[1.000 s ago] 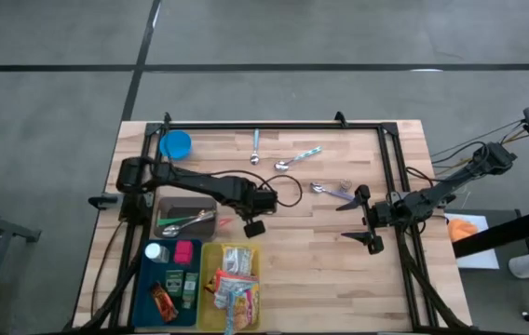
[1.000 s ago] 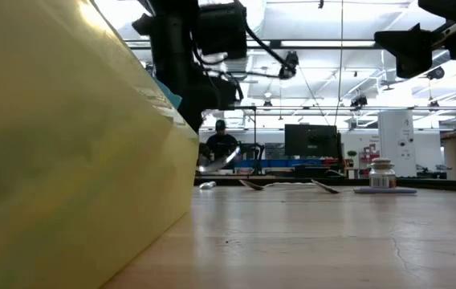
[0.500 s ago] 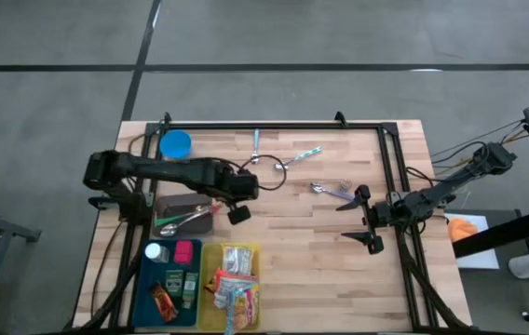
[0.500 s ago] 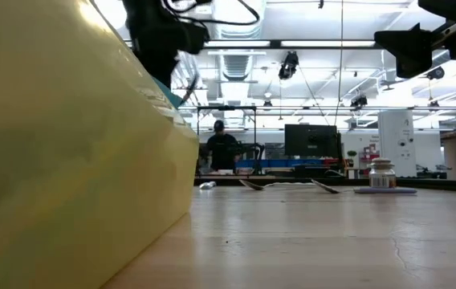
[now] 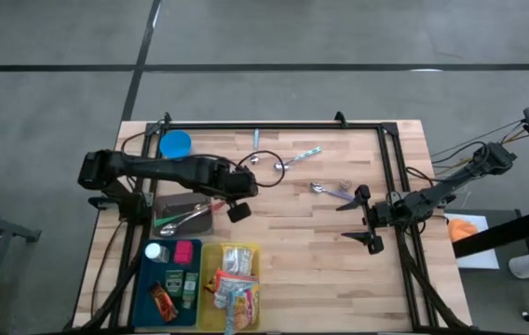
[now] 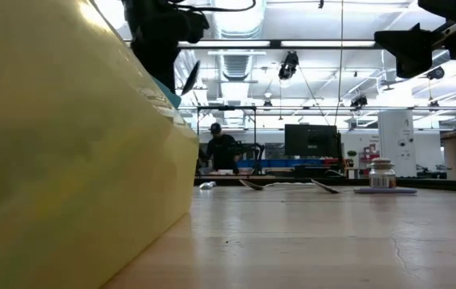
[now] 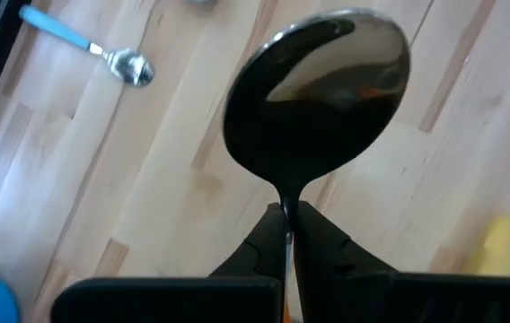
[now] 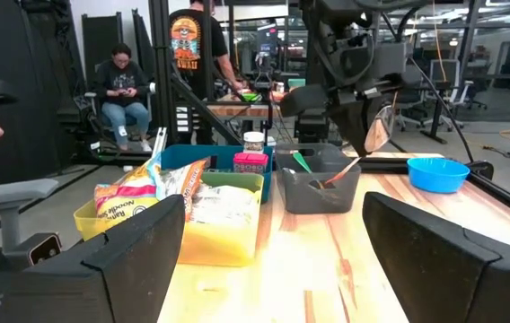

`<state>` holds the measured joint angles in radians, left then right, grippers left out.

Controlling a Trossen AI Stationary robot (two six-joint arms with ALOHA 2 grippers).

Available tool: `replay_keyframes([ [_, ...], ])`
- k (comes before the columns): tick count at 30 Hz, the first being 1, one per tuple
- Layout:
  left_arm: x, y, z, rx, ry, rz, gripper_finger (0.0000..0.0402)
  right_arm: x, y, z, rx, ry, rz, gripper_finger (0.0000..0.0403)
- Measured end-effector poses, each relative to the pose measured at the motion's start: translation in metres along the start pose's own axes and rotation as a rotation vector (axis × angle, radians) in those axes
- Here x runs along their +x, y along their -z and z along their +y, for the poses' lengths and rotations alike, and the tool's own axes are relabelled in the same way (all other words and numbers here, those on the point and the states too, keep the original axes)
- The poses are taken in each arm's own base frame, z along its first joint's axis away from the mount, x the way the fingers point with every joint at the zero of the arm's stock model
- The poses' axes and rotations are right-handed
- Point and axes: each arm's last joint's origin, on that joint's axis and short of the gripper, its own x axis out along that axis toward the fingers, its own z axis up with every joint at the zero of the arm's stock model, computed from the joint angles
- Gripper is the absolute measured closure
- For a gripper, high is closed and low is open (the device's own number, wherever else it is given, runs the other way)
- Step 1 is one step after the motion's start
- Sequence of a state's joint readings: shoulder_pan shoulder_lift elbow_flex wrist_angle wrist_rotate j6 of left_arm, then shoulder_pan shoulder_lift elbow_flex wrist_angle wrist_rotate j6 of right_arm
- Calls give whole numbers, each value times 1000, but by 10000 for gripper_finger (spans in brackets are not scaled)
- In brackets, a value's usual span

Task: Pick & Place Food Item
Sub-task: Put the orange spoon into the gray bin

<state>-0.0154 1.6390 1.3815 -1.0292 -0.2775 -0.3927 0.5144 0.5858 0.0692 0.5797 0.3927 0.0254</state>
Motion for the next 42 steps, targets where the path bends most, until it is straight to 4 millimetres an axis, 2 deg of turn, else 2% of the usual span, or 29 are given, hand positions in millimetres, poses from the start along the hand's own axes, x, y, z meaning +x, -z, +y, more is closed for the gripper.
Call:
replay_keyframes([
  [13,9,-4,-4,39,11,-28,396,0,0,0,0,0,0,64],
  [22,-23,-20,0,58,3,-87,396,0,0,0,0,0,0,64],
  [25,-31,-20,4,42,-26,-61,396,0,0,0,0,0,0,64],
  [33,-34,1,10,0,-77,156,396,0,0,0,0,0,0,64],
  [42,-41,39,-9,139,-124,373,396,0,0,0,0,0,0,64],
])
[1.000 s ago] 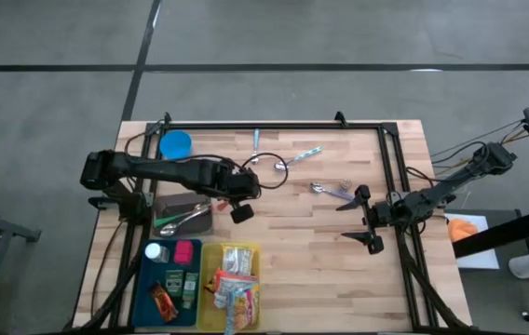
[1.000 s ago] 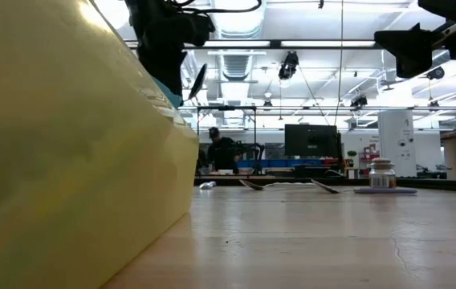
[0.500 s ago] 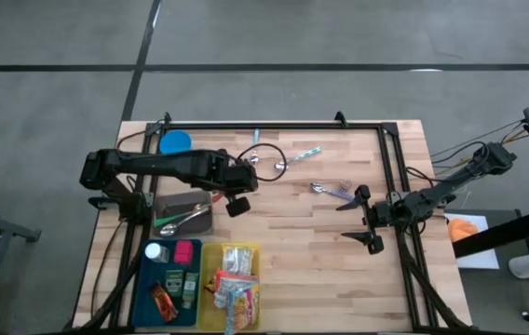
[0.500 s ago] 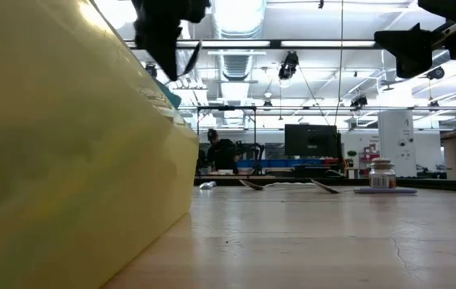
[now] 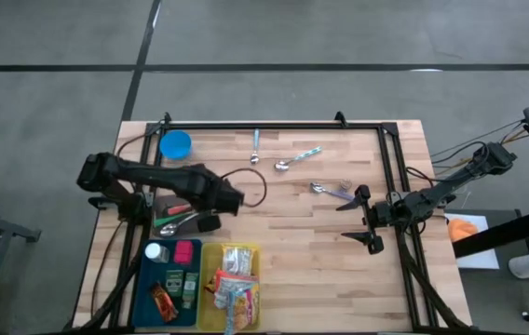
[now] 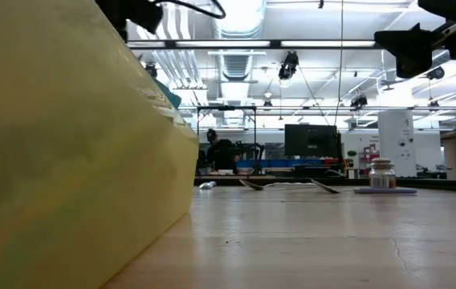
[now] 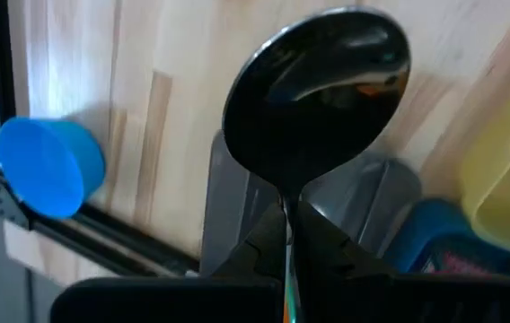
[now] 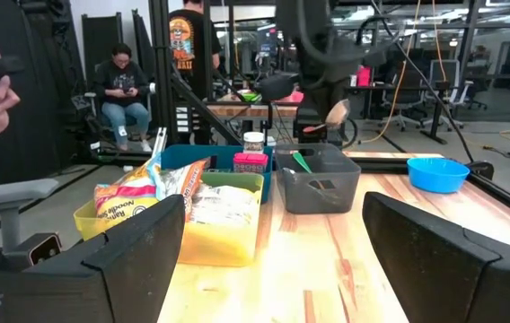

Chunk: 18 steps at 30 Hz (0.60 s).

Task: Pick & Place Food Item
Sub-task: Put the orange spoon into the gray bin

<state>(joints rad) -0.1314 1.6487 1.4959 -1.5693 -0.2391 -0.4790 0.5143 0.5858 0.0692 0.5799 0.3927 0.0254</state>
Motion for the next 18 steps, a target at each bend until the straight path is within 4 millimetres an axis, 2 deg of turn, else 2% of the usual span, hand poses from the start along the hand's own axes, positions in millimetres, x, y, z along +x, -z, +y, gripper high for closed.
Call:
replay_keyframes([
  [5,13,19,-12,28,-36,41,396,0,0,0,0,0,0,64],
  [18,72,47,-14,45,-16,30,396,0,0,0,0,0,0,64],
])
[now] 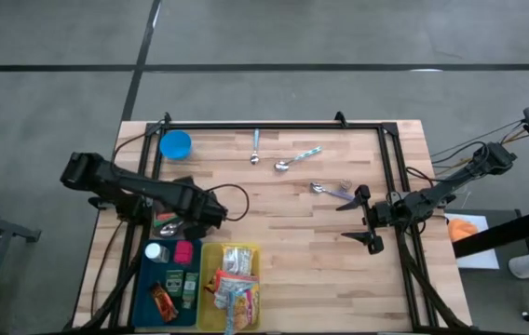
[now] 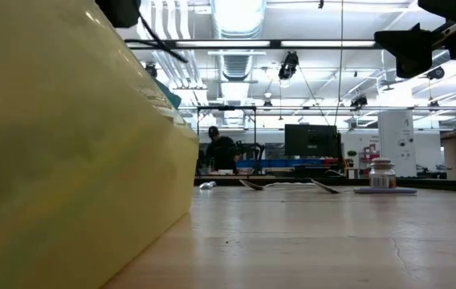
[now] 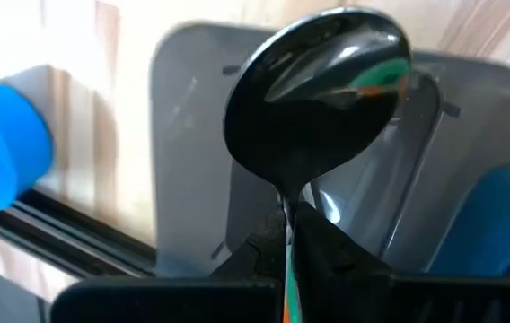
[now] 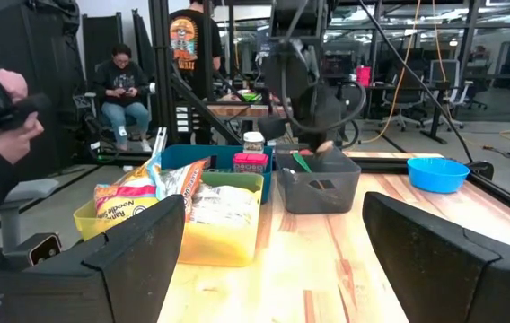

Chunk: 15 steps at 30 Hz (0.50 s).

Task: Pick & Place Food Item
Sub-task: Put the orange spoon into the gray bin

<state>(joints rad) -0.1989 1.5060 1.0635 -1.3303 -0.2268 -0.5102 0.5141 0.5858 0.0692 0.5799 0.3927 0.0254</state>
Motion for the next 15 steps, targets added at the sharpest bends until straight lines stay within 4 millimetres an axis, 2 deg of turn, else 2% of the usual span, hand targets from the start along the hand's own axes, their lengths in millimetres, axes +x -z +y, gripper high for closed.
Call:
replay_keyframes([
  [8,23,7,-3,-23,19,3,396,0,0,0,0,0,0,64],
  [15,32,9,-3,-38,62,37,396,0,0,0,0,0,0,64],
])
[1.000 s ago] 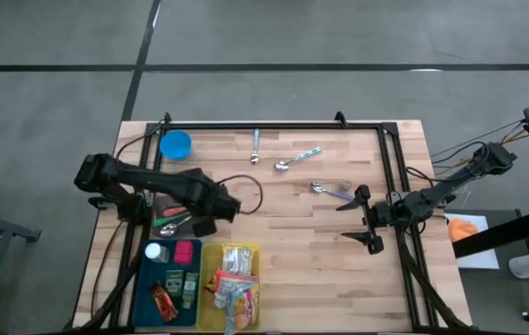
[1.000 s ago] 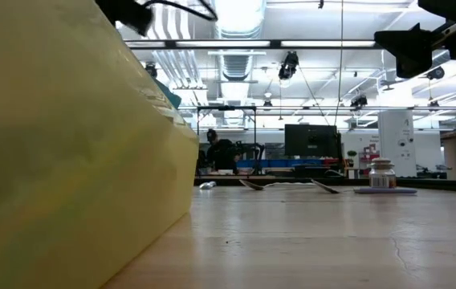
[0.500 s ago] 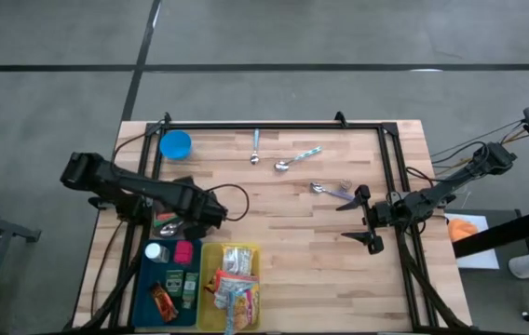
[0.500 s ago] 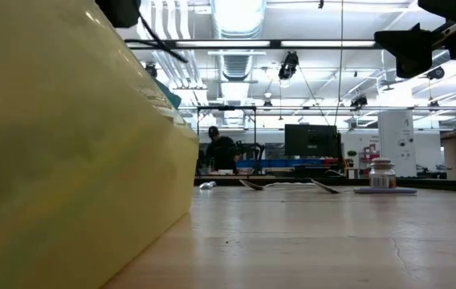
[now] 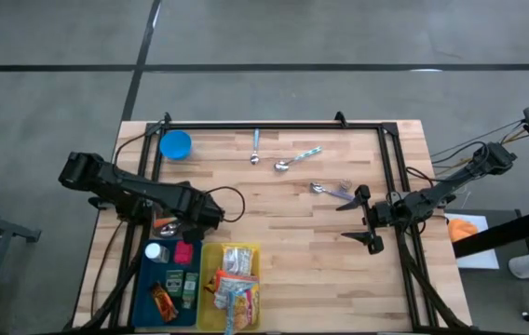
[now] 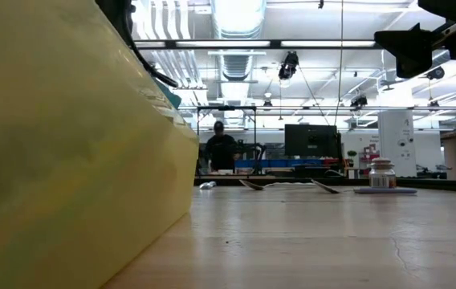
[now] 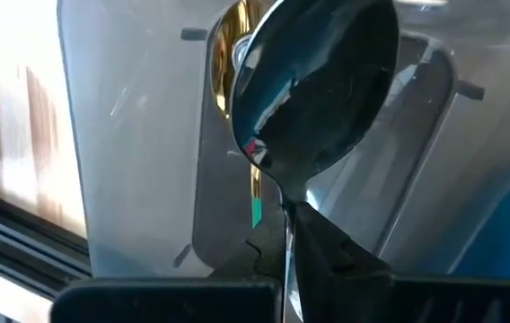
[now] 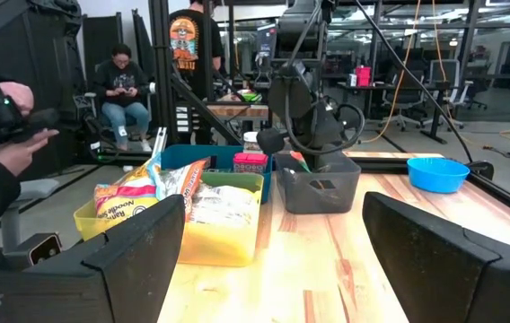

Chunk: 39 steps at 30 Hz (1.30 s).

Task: Pick & Place Food Item
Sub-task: Put the orange spoon into the gray bin, then put the blue spoon into the gray bin

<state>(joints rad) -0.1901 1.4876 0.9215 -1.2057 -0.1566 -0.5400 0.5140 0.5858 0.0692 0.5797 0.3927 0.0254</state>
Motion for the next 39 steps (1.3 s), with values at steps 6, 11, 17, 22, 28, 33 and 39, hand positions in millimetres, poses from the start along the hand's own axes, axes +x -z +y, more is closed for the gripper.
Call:
replay_keyframes([
  [6,-1,-3,4,-19,15,-17,374,0,0,0,0,0,0,64],
  [11,-8,-2,10,-38,48,-69,322,0,0,0,0,0,0,64],
  [17,-12,-1,12,-45,65,-98,262,0,0,0,0,0,0,64],
  [22,-12,-1,11,-43,68,-104,230,0,0,0,0,0,0,64],
  [28,-12,-2,11,-49,71,-108,213,0,0,0,0,0,0,64],
  [33,-24,-5,11,-83,93,-136,213,0,0,0,0,0,0,64],
  [39,-55,-16,17,-233,114,-230,213,0,0,0,0,0,0,64],
])
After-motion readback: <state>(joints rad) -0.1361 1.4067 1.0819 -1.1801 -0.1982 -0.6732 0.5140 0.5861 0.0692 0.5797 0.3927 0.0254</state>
